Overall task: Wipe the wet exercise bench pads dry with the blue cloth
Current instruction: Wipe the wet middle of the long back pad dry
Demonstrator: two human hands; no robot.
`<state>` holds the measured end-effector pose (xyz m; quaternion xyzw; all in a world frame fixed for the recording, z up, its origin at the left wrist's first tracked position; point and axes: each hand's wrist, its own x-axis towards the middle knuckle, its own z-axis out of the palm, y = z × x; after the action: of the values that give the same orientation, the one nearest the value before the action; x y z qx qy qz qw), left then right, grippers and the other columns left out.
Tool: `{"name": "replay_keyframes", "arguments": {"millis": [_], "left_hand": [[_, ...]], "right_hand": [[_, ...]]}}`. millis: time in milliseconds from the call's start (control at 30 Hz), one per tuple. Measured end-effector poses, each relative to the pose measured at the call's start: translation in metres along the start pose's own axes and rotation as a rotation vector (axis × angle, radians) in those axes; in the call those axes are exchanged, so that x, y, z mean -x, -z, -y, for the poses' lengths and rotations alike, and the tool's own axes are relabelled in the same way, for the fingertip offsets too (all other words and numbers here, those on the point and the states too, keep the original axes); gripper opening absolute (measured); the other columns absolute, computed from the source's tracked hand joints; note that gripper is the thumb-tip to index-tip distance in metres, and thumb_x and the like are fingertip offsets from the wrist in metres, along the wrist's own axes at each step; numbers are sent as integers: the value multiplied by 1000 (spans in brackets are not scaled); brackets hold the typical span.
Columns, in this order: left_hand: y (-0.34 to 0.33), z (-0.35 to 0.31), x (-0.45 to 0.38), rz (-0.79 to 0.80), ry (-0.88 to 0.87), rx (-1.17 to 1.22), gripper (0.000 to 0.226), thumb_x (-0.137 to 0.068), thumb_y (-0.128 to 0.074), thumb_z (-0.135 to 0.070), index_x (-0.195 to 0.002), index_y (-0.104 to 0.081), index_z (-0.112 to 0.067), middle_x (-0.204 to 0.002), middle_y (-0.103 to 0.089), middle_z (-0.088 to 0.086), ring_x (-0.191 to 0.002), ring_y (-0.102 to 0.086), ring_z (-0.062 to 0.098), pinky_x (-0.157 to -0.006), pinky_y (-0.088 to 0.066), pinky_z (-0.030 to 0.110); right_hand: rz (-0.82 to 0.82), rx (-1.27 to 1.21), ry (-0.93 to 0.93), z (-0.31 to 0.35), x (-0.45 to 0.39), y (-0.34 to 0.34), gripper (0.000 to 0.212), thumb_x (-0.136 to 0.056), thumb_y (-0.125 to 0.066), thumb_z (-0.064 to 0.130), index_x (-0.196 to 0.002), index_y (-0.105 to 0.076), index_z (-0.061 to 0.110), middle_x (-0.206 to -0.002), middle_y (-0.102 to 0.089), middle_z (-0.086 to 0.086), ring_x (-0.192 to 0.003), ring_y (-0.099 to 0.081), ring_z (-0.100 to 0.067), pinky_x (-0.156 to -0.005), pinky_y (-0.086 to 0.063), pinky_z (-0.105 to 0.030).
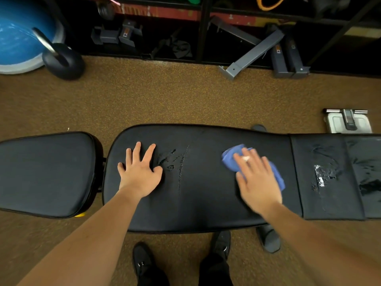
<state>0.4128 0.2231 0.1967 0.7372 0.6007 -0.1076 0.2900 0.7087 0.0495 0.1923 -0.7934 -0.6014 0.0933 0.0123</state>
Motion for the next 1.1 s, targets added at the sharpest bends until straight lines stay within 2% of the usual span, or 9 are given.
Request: {"name": "replay_keyframes", "arguments": {"millis": [167, 233, 267, 333, 400, 467, 667, 900, 1100], "left_hand": [[5, 9, -1, -12, -34, 4, 69, -96, -40, -36, -156, -6, -46, -167, 6, -7, -154, 9, 22, -121, -5, 54], [8, 19, 0, -58, -63, 63, 67, -98, -42, -33, -157, -12, -42, -167, -1, -6, -154, 3, 20, -121, -7, 51], [10, 25, 1, -91, -75, 84, 65, -98, -43, -32, -157, -15, -39, -167, -4, -5, -154, 1, 19, -121, -8, 50], [10, 38, 5, -156, -65, 100, 64, -99, -45, -33, -157, -19, -36, -167, -5, -3, -154, 2, 20, -122, -7, 48], [8, 52, 10, -173, -11, 134, 63, -99, -46, -37, -157, -20, -35, -167, -4, -1, -154, 4, 21, -123, -4, 45], [5, 66, 16, -141, 36, 196, 64, -99, -48, -39, -157, -20, -35, -168, -3, -2, -154, 4, 22, -124, -5, 45], [7, 82, 20, -100, 25, 371, 56, -102, -43, -30, -156, -28, -35, -167, -8, -9, -154, 2, 16, -125, -6, 38], [18, 88, 17, -17, 29, 502, 51, -104, -34, -27, -154, -33, -36, -166, -11, -16, -153, 0, 9, -123, -6, 34], [31, 93, 16, 18, 34, 551, 49, -106, -30, -22, -154, -35, -31, -164, -16, -17, -152, -8, 5, -114, -10, 23]], "right_hand": [[133, 30, 380, 80, 21, -25, 55, -103, -35, 41, -156, -26, 32, -165, -20, 4, -154, -12, -19, -122, -13, -46], [117, 54, 438, 83, 1, -26, 53, -102, -37, 39, -154, -29, 30, -163, -27, 2, -153, -18, -20, -121, -17, -48], [95, 71, 410, 82, -13, -26, 52, -102, -37, 37, -153, -33, 28, -162, -31, 0, -152, -22, -22, -121, -19, -49], [20, 54, 191, 74, -47, -22, 52, -102, -32, 35, -152, -37, 23, -160, -35, -6, -150, -25, -27, -121, -19, -51], [-38, -23, -50, 65, -81, -15, 52, -104, -30, 34, -154, -32, 21, -160, -32, -9, -150, -23, -29, -122, -16, -52], [-20, -52, -134, 65, -104, -12, 53, -105, -30, 35, -156, -26, 22, -163, -26, -9, -151, -17, -27, -123, -11, -50], [-9, 2, -58, 84, -119, -14, 52, -106, -30, 34, -156, -28, 19, -162, -28, -8, -150, -22, -27, -123, -13, -50], [47, 33, 109, 129, -123, -21, 60, -102, -16, 39, -156, -29, 17, -161, -28, -12, -149, -24, -30, -122, -19, -49], [104, 110, 379, 187, -93, -38, 56, -103, -24, 37, -157, -27, 21, -164, -25, -8, -151, -20, -28, -123, -17, -46]]}}
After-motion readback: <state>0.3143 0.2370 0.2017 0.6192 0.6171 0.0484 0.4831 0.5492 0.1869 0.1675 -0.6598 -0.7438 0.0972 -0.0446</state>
